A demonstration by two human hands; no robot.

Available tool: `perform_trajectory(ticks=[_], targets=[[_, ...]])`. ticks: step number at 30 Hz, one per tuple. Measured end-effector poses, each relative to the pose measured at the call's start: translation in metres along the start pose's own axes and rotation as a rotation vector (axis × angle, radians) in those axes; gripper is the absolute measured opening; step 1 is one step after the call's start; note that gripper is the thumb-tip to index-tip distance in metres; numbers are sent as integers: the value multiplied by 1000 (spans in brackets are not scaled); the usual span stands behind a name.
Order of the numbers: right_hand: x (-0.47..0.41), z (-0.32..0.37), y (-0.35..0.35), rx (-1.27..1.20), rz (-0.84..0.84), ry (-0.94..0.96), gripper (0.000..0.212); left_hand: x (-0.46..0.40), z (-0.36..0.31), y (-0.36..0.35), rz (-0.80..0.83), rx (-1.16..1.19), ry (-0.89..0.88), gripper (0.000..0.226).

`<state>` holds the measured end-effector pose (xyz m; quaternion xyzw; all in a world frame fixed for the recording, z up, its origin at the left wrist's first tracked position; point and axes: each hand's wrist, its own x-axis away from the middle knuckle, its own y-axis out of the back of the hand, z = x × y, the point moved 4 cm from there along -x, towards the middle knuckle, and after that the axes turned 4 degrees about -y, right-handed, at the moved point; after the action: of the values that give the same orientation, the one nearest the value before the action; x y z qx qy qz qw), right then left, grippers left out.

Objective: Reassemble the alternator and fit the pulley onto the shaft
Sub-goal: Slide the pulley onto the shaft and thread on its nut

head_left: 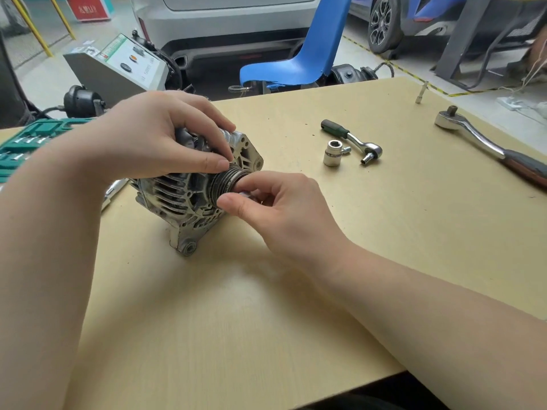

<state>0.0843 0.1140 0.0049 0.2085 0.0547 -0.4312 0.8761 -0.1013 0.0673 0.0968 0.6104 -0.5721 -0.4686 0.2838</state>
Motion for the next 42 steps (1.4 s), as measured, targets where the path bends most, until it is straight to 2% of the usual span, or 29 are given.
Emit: perform_trajectory(ticks=[4, 7, 11, 14, 17, 23, 27, 30, 32, 39, 42], targets=[[0, 0, 4, 16, -10, -24, 20, 2, -3, -2, -112, -22, -25, 28], [1, 2, 3, -13, -11, -29, 23, 4, -5, -6, -212, -46, -18, 23], [4, -5, -2, -83, -41, -85, 7, 6, -7, -6, -287, -21, 55, 19], [6, -10, -5, -166, -94, -145, 21, -1, -13, -10, -332, -111, 129, 22], [4, -12, -1, -308, -143, -186, 24, -9, -15, -14, -358, -244, 178, 26], [-1, -18, 4, -448, -101, -281, 36, -10, -12, -13, -341, -257, 201, 23], [-2, -18, 7, -442, -113, -293, 31, -10, -12, -13, -327, -271, 175, 15], [-3, -17, 13, -381, -160, -245, 26, -11, -10, -12, -209, -302, 123, 33], [-4, -17, 14, -362, -205, -239, 29, -11, -11, -11, -110, -318, 93, 43], [-8, -16, 8, -267, -289, -149, 32, -10, -16, -10, -31, -317, 43, 40], [-9, -16, 9, -261, -296, -126, 26, -9, -17, -10, -36, -312, 46, 42]])
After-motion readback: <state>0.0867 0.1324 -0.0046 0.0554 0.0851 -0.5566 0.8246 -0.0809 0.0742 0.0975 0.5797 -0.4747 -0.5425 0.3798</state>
